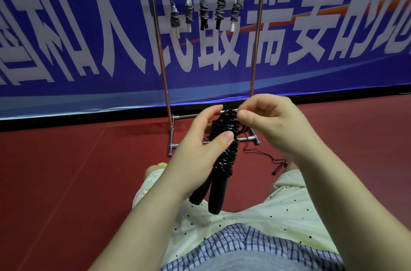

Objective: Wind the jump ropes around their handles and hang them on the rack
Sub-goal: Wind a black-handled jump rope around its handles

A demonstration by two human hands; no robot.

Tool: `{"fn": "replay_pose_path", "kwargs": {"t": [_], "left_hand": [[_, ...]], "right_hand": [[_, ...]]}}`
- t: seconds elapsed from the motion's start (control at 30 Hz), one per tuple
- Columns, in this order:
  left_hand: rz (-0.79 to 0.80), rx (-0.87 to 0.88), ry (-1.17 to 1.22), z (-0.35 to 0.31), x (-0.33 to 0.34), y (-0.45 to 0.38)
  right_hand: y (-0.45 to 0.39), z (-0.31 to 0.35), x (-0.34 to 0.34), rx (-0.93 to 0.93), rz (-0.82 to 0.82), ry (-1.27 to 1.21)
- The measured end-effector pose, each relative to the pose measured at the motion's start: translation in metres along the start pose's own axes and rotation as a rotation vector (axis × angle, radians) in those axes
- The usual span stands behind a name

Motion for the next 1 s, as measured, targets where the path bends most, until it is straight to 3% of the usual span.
{"fn": "replay_pose_path", "kwargs": {"t": [0.17, 0.33, 0.6, 0.8, 1.0], "left_hand": [[0.037, 0.002, -0.097, -0.004, 0.003, 0.004], [0.122, -0.006, -0.221, -0.006, 0.006, 0.005], [0.152, -0.011, -0.233, -0.002, -0.003, 0.002], [0.199, 0.034, -0.254, -0.009, 0.002, 0.004], [0.185, -0.002, -0.190, -0.013, -0.004, 0.002]], "right_hand": [[-0.002, -0.014, 0.000, 0.106, 0.078, -0.092], [-0.001, -0.024, -0.001, 0.160, 0.058, -0.153], [-0.002, -0.030, 0.005, 0.203, -0.014, -0.229], [0.001, -0.033, 0.016, 0.276, 0.072, -0.308], [0.001, -0.036, 0.021, 0.288, -0.013, -0.304]]}}
Point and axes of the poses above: each hand's wrist, its own y-axis away from the middle knuckle, its own x-axis out of the palm, z = x × y, the point moved 6 cm from there along -y, towards the middle knuckle, and after that the axes turned 2 degrees about z, right-handed, at the moved point
